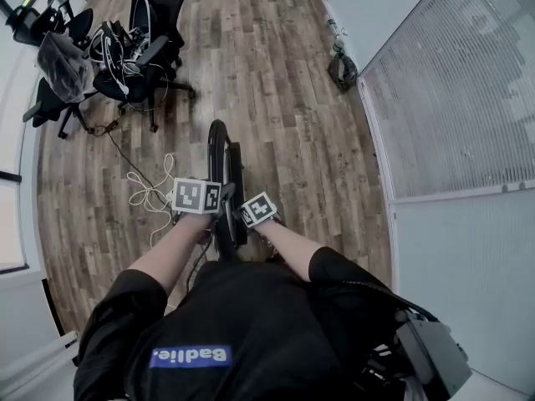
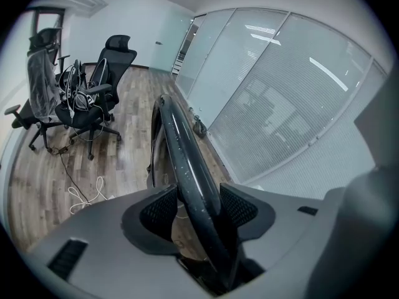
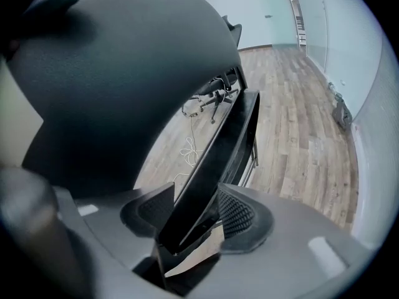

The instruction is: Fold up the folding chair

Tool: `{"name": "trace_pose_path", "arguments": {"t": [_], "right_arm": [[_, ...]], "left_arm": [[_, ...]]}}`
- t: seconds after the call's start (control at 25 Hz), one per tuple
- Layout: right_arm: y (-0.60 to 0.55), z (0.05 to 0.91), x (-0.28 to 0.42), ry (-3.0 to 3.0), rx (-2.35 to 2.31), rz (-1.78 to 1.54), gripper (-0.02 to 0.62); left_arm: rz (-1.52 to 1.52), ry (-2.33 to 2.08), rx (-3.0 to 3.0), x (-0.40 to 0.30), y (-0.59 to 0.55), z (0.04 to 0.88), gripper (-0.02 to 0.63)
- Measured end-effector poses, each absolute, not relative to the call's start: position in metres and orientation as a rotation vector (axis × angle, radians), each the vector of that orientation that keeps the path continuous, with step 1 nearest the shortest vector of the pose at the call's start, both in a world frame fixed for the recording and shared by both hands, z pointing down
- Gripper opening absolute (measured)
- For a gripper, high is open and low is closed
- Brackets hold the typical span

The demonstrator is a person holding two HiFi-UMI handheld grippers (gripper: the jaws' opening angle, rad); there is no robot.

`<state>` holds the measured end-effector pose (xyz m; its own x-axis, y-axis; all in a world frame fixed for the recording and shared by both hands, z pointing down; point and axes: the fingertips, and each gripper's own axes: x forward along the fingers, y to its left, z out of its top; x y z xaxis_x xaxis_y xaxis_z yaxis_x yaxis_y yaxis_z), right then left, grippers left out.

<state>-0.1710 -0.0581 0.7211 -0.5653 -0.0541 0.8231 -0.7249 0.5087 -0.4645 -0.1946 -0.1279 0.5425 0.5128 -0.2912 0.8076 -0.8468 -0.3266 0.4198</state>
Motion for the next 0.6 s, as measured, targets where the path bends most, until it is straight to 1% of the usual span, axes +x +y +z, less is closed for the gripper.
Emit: {"name": "trace_pose_path", "arguments": {"t": [0.2, 0.28, 0.6], "right_arm": [[-0.049, 0.691, -0.164, -2.065, 0.627, 1.061, 0.212], [-0.047, 0.674, -0.158, -2.124, 0.646, 1.036, 0.202], [-0.037, 0.587, -0.116, -2.38, 0.794, 0.857, 0.104]], "left_arm": [[0.794, -0.94, 1.87, -0.2, -0.127, 0.542, 0.198], [0.788, -0.939, 1.872, -0.203, -0.127, 0.541, 0.198], [0.78, -0.935, 1.87, -0.21, -0.124, 0.54, 0.198]]}}
